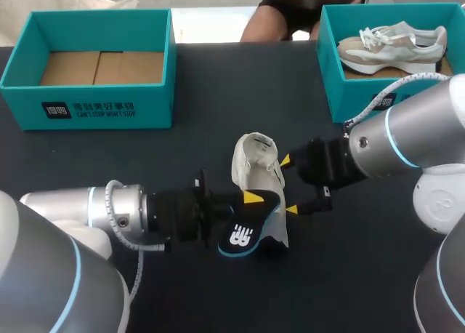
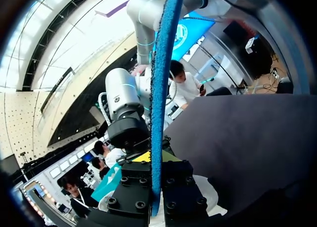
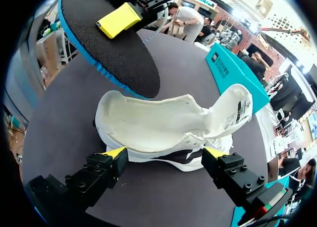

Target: Take the shoe out of the shoebox, open the shoe tongue, remove and reinsert the insole, then place the shoe into the shoebox

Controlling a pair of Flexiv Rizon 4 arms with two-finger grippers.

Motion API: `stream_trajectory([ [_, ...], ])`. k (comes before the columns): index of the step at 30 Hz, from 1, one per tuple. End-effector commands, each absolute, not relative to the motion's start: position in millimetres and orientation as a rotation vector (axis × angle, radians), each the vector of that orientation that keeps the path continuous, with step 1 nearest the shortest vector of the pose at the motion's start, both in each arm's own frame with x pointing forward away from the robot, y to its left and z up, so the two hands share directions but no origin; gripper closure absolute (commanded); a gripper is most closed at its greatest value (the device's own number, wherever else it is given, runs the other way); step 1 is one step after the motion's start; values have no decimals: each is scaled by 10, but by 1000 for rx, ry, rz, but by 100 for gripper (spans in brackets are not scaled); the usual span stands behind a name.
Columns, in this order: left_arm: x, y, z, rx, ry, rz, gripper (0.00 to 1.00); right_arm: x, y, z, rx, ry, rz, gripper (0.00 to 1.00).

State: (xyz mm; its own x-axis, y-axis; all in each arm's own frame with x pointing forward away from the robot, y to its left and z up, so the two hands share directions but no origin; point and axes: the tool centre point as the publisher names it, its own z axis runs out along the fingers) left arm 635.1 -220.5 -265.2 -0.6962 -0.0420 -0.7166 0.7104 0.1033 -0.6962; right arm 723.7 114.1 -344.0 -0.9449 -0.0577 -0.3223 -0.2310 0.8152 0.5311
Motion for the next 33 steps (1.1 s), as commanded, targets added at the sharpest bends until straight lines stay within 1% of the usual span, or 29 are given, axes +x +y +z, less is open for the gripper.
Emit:
stream_trajectory([
  [1, 6420, -2397, -2772, 646, 1801, -1652, 100, 7232, 1145, -3447, -220, 2707, 846, 0],
  [15, 6463, -2572, -2824, 633, 1795, -1671, 100, 7232, 1145, -3447, -220, 2707, 846, 0],
  [33, 6623, -2595, -3200, 608, 1826, -1653, 100, 7232, 1145, -3447, -220, 2707, 846, 0],
])
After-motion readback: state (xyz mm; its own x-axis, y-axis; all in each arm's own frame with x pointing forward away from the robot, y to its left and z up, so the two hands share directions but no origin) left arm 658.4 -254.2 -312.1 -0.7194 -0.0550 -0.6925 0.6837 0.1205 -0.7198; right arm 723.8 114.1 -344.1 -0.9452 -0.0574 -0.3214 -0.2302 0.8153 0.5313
